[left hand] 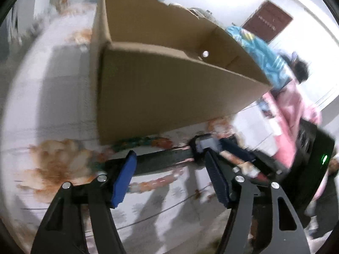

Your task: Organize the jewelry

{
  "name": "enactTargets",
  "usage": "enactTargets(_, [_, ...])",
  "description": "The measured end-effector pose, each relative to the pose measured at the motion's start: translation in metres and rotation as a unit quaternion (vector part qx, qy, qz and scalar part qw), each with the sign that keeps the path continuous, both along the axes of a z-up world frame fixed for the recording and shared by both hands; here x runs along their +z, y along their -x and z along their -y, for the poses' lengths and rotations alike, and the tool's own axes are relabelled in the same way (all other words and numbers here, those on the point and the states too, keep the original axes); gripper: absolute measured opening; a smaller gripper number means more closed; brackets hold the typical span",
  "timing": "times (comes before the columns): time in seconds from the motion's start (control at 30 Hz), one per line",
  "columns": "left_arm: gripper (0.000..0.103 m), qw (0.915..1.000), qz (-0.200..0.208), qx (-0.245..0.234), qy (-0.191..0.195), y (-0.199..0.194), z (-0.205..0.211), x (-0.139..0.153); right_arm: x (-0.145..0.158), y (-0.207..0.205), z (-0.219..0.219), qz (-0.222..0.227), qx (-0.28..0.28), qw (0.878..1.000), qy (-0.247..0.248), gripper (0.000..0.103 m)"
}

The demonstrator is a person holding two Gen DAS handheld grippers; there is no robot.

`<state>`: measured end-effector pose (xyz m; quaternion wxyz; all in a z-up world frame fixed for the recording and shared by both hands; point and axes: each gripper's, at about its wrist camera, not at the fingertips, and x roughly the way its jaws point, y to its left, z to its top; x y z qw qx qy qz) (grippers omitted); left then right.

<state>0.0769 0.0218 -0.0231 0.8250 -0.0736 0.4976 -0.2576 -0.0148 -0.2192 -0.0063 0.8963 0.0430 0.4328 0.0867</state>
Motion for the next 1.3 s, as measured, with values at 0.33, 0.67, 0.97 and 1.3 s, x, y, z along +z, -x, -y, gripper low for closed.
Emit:
enactTargets(0.33, [0.071,0.9939,0.01,-0.011,-0.109,0.004,0.017,-0.011,-0.001,0.003,0.0,0.004,0.002,1.0,-0.001,0.045])
enactTargets(0.67, [0.077,0.9928,-0.015,-0.014,-0.118,-0.001,0.022,-0.011,-0.001,0.004,0.0,0.006,0.002,1.0,-0.001,0.045])
enactTargets(0.97, [0.083,0.9981,-0.045,-0.005,-0.042,-0.012,0.006,-0.011,-0.001,0.006,-0.001,0.008,0.003,1.0,-0.001,0.045])
enactTargets(1.3, [0.083,0.9985,-0.05,-0.019,-0.006,-0.01,0.011,-0.011,0.0,0.007,-0.001,0.009,0.003,1.0,-0.003,0.045])
